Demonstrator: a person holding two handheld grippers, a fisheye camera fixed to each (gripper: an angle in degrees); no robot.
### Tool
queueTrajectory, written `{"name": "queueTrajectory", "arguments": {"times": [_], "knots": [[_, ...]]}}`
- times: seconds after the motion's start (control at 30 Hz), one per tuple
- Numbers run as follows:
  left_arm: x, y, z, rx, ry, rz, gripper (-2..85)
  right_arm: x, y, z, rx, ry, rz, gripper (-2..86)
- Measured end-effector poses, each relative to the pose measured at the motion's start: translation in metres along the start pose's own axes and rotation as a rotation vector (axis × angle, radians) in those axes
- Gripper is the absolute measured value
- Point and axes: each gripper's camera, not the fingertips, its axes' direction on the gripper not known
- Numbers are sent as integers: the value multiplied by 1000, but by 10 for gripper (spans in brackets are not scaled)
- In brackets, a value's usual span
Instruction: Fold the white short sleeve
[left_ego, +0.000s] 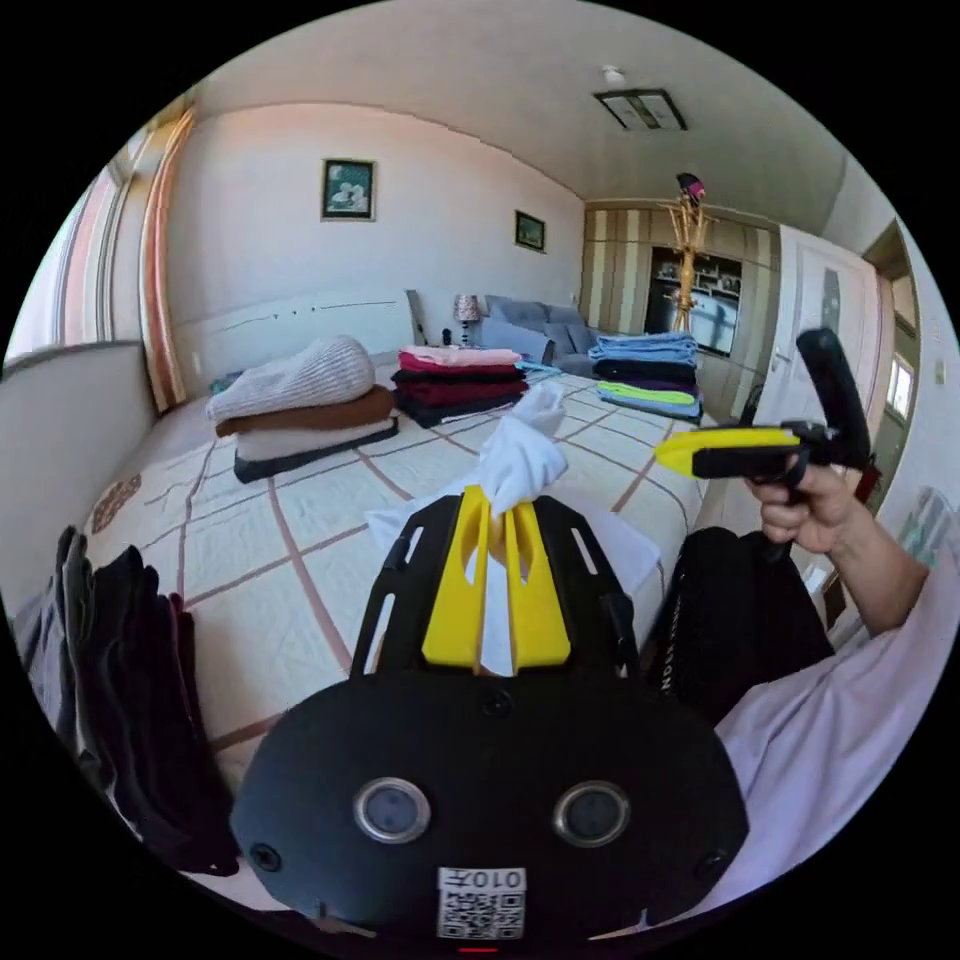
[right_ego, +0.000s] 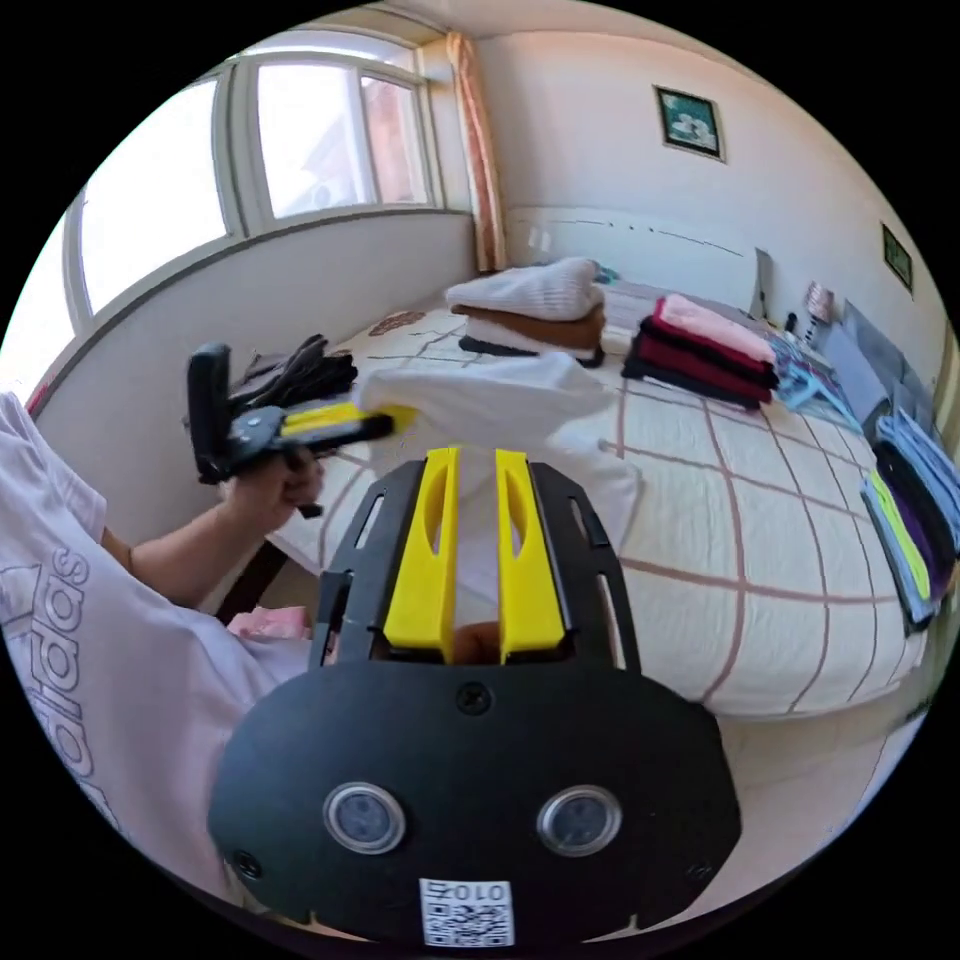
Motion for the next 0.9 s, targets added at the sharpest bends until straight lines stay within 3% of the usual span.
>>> {"name": "queueTrajectory", "arguments": {"times": [0.17, 0.4, 0.57, 0.73, 0.9], "knots": [[-87, 17, -56, 125, -53, -209, -1, 47, 47, 41, -128, 22, 237, 122], [-141, 43, -75, 168, -107, -348, -2, 24, 46, 109, -269, 119, 204, 122], [-161, 53, -68, 179, -84, -376, -1, -6, 42, 109, -267, 192, 161, 43], [-178, 28, -44, 165, -35, -291, -2, 42, 38, 75, -155, -99, 253, 16], [-208, -44, 9, 185, 62, -227, -1, 116, 13, 33, -28, -164, 297, 11]]}}
